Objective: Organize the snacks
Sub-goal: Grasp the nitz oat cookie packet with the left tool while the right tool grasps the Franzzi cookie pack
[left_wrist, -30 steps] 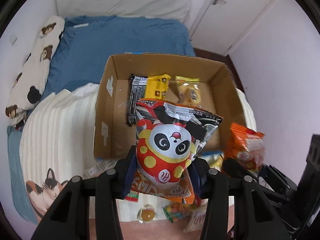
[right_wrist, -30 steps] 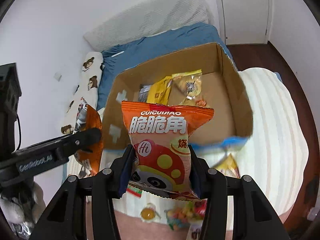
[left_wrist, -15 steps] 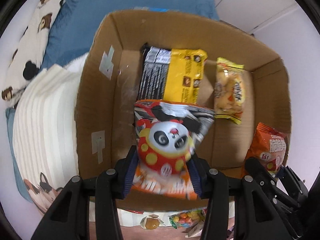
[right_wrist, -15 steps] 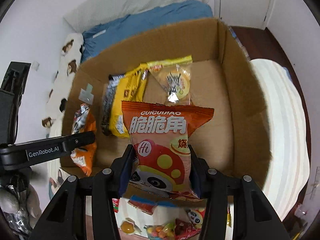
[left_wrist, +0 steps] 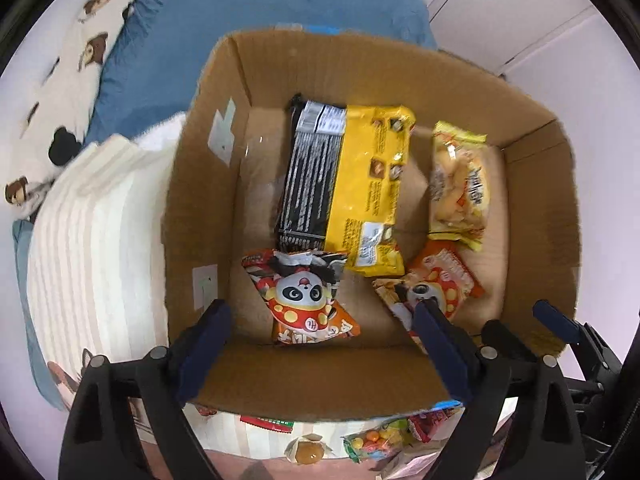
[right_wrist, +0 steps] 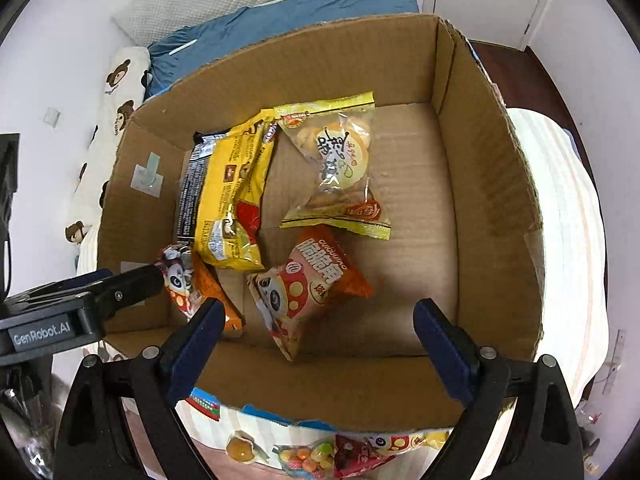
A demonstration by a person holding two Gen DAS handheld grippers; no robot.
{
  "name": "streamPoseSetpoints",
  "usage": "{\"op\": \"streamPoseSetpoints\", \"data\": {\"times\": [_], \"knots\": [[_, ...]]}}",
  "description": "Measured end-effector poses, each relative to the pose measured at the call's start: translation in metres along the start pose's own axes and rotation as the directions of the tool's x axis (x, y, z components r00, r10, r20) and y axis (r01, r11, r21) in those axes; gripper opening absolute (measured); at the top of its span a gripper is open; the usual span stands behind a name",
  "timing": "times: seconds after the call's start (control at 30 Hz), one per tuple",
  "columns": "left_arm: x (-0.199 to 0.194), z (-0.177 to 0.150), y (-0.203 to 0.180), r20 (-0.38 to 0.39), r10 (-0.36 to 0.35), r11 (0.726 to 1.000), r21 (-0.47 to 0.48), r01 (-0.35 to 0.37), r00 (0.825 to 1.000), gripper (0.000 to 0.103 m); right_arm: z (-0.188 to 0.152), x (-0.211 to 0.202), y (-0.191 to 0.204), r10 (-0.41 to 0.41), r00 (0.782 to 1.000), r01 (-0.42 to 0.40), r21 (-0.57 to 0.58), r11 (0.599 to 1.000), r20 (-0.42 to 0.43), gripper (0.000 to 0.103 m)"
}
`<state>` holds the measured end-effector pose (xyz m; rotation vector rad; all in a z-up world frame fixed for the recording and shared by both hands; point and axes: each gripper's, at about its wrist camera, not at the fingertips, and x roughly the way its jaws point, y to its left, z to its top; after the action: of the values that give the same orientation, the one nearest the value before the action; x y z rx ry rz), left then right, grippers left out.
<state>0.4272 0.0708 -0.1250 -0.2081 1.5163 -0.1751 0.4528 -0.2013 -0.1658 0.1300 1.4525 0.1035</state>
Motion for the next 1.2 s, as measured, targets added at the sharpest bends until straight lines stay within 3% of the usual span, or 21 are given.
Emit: {"op": "streamPoseSetpoints", "data": {"times": [0.27,0.53,0.63,0.8,0.9,1.03,1.2], "knots": [[-0.060,-0.035,-0.010,0.184,-0.014,0.999,0.036,0.007,0.983,0.093,-0.027,-0.045,0.014,0.024,0.995,-0.022,-0.020,1.000,0.092,0.097],[-0.094,-0.113,0.004,0.362,0.075,0.996,0.024,-0.089,0.929,0.093,-0.097,-0.083,0.012,-0.015,0.975,0.011,0.021,1.000,0.223,0.097],[-0.079,-0.147,0.018,0.354,0.107,0.992,0.022,-0.122,0.929,0.093,-0.136,-0.075,-0.003,0.004,0.980,-0.019,0.074,0.997,0.199,0.097],[-0.035,-0.175,0.047,0.272,0.167,0.983,0.032,-0.182,0.948,0.093,-0.198,-0.041,-0.030,0.048,0.992,-0.070,0.190,0.979,0.115,0.097],[-0.006,-0.175,0.064,0.210,0.193,0.976,0.057,-0.209,0.958,0.093,-0.219,-0.014,-0.040,0.087,0.995,-0.098,0.254,0.962,0.054,0.097],[0.021,-0.159,0.072,0.183,0.243,0.950,0.156,-0.272,0.953,0.093,-0.228,0.012,-0.041,0.066,0.998,-0.064,0.264,0.962,0.001,0.097],[0.060,-0.128,0.060,0.137,0.280,0.890,0.333,-0.310,0.950,0.093,-0.228,0.031,-0.040,0.047,0.998,-0.035,0.294,0.955,-0.035,0.097]]}}
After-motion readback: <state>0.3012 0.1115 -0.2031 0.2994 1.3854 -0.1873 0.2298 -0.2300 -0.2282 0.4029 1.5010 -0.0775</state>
